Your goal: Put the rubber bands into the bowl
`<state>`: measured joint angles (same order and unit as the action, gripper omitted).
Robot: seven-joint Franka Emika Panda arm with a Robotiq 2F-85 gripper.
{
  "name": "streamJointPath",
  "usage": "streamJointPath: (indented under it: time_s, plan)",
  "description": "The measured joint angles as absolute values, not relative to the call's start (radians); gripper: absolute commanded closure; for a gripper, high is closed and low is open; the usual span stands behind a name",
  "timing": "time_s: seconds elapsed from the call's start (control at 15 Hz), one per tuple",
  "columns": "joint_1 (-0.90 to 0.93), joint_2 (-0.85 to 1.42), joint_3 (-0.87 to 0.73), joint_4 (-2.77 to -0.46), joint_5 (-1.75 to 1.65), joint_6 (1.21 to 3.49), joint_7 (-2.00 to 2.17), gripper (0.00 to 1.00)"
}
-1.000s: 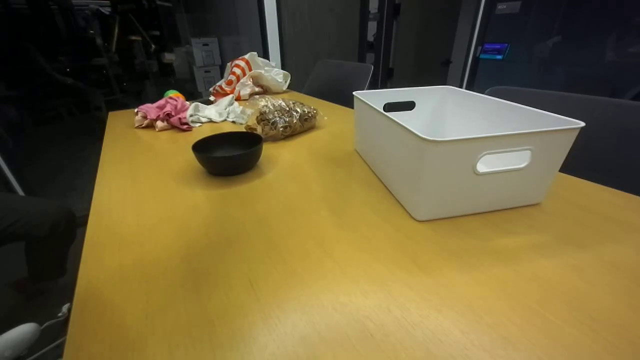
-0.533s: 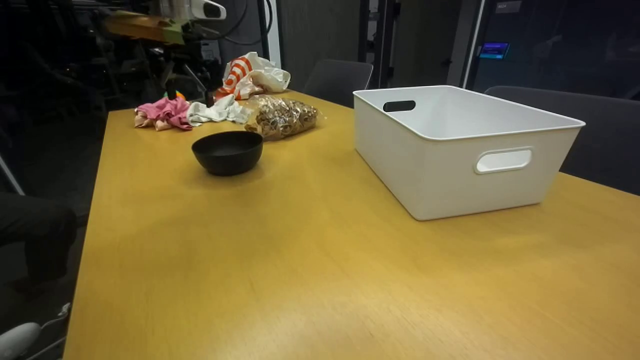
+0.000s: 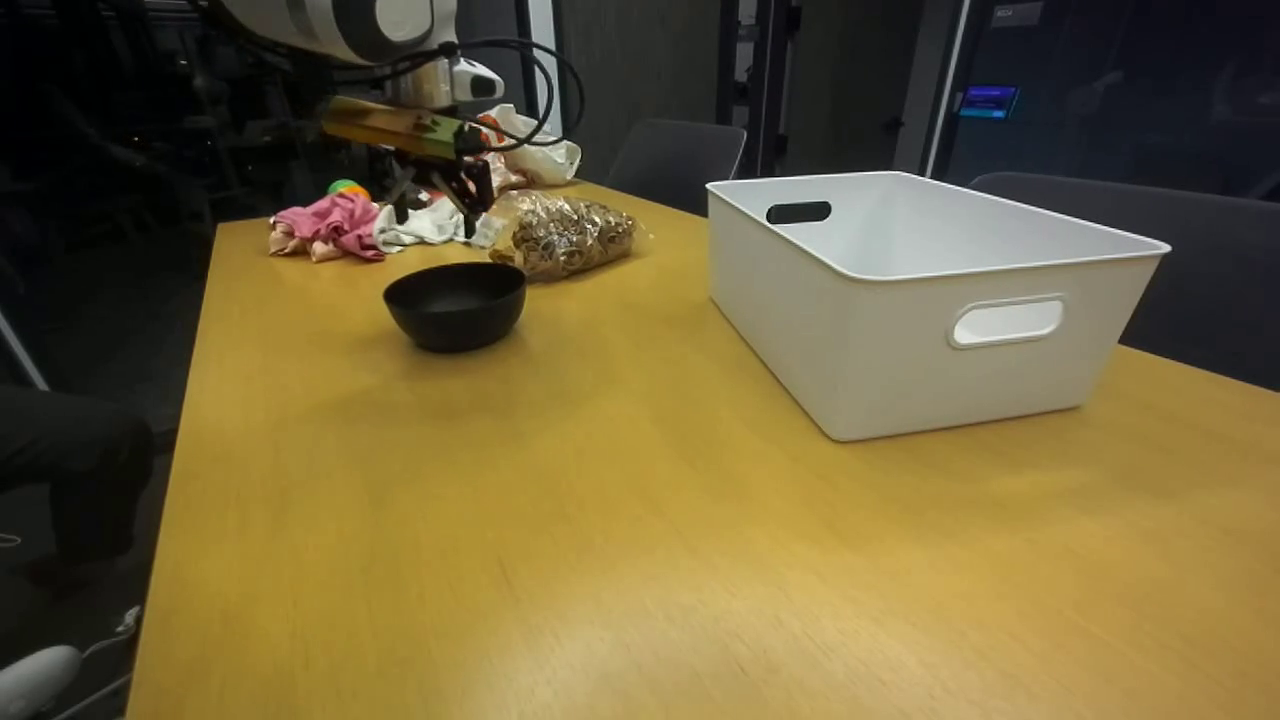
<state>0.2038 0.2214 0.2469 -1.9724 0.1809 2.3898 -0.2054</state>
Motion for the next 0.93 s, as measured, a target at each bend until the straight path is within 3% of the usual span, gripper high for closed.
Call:
streamJointPath:
  time_s: [0.4, 0.93]
  plan:
    - [0.202, 0.370, 0.230, -1.868, 0.067, 2.479, -0.194, 0.00]
    - [0.207, 0.380, 0.225, -1.874, 0.037, 2.499, -0.172, 0.00]
